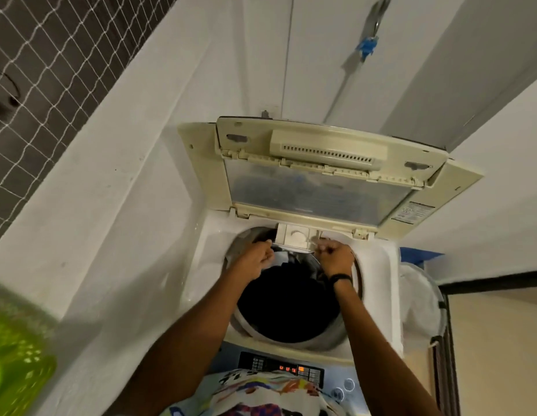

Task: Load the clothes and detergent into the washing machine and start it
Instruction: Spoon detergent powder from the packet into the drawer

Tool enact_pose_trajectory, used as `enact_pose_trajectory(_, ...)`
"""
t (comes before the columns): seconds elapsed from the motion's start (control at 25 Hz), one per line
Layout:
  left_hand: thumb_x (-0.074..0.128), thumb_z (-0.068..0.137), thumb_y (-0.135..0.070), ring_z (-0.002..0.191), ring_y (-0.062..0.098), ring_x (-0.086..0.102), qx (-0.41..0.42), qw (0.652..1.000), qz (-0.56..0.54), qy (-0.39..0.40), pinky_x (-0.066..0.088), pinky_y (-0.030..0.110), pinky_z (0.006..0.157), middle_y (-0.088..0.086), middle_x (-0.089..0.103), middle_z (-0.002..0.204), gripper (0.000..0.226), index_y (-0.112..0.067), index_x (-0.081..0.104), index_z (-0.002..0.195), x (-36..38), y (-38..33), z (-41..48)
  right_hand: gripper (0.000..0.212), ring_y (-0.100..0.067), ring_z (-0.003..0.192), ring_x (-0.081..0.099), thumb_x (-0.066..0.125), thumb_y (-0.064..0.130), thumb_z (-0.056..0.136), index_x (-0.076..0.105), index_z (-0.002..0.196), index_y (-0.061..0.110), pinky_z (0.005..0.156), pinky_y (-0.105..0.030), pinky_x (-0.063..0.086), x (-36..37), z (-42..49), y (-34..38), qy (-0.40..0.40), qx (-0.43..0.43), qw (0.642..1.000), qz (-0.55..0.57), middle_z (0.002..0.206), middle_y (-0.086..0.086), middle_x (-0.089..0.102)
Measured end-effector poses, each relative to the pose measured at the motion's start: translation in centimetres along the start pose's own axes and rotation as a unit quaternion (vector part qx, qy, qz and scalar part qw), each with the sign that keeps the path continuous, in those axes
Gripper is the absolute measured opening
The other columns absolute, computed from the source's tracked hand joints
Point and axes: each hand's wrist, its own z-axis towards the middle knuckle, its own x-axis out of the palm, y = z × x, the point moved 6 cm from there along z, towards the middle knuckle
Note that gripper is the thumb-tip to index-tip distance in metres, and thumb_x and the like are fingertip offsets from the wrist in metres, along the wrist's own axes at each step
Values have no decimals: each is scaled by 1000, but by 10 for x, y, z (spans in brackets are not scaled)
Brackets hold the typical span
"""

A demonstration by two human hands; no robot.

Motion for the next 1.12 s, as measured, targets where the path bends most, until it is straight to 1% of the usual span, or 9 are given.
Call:
enact_pose_trajectory(0.08, 53, 99, -16, 110, 23, 58, -17, 1000, -20, 11, 50, 30, 97, 15, 60, 108, 24, -2, 58, 118, 7, 4, 14, 32, -24, 102, 67, 63, 0, 81, 76, 106, 15, 90, -17, 41, 9, -7, 3, -3, -54, 998, -42, 107, -6, 74)
enact_pose_trajectory(0.16, 53, 99, -14, 122, 26, 56, -17, 999, -37, 19, 49, 30, 97, 18, 59, 124, 34, 2, 53, 129, 14, 6, 23, 38, -24, 104, 65, 58, 1, 85, 72, 114, 20, 92, -20, 44, 16, -8, -3, 10, -74, 996, -52, 111, -5, 72)
enact_pose_trajectory(0.24, 54, 97, -7, 114, 25, 61, -11, 998, -54, 18, 51, 29, 90, 16, 64, 116, 34, 5, 53, 129, 17, 6, 27, 42, -24, 101, 64, 54, -1, 86, 70, 119, 20, 91, -25, 46, 12, -11, -1, -9, -85, 995, -60, 110, -6, 71)
enact_pose_trajectory(0.32, 56, 95, 0, 106, 25, 64, -13, 998, -60, 7, 52, 29, 86, 14, 65, 106, 32, 8, 53, 126, 17, 8, 29, 42, -24, 94, 65, 53, -7, 84, 71, 115, 14, 88, -24, 47, 5, -15, 6, -56, -129, 988, -56, 103, -8, 73)
enact_pose_trajectory(0.48, 54, 96, 2, 107, 26, 63, -14, 998, -61, -1, 52, 30, 92, 21, 63, 114, 29, 11, 53, 124, 16, 8, 33, 38, -26, 93, 67, 63, -5, 83, 70, 116, 12, 87, -21, 44, 13, -11, 4, -50, -147, 985, -81, 101, -9, 74)
enact_pose_trajectory(0.64, 54, 95, 3, 112, 29, 64, -11, 998, -60, -12, 53, 30, 90, 24, 64, 118, 29, 12, 52, 123, 16, 8, 37, 44, -26, 99, 68, 59, -7, 83, 68, 121, 14, 89, -20, 43, 21, -7, -3, -18, -138, 985, -103, 108, -9, 73)
enact_pose_trajectory(0.76, 54, 95, 2, 103, 26, 65, -10, 998, -54, -10, 53, 29, 87, 23, 64, 112, 30, 12, 54, 123, 16, 9, 39, 45, -24, 98, 68, 55, -9, 85, 68, 121, 14, 87, -17, 43, 22, -8, -6, 2, -145, 985, -98, 108, -9, 73)
enact_pose_trajectory(0.92, 54, 96, 0, 95, 22, 66, -7, 999, -49, -9, 52, 27, 82, 23, 65, 116, 30, 12, 55, 123, 15, 9, 40, 43, -17, 85, 65, 55, -10, 84, 70, 117, 13, 85, -22, 49, 10, -15, -3, -43, -161, 983, -80, 101, -9, 74)
enact_pose_trajectory(1.12, 54, 94, 3, 107, 25, 64, -3, 999, -39, -9, 53, 27, 83, 23, 62, 121, 30, 11, 54, 123, 15, 9, 39, 43, -26, 105, 66, 56, -12, 83, 69, 118, 9, 96, -26, 46, 20, -18, -4, 8, -167, 981, -99, 114, -11, 71)
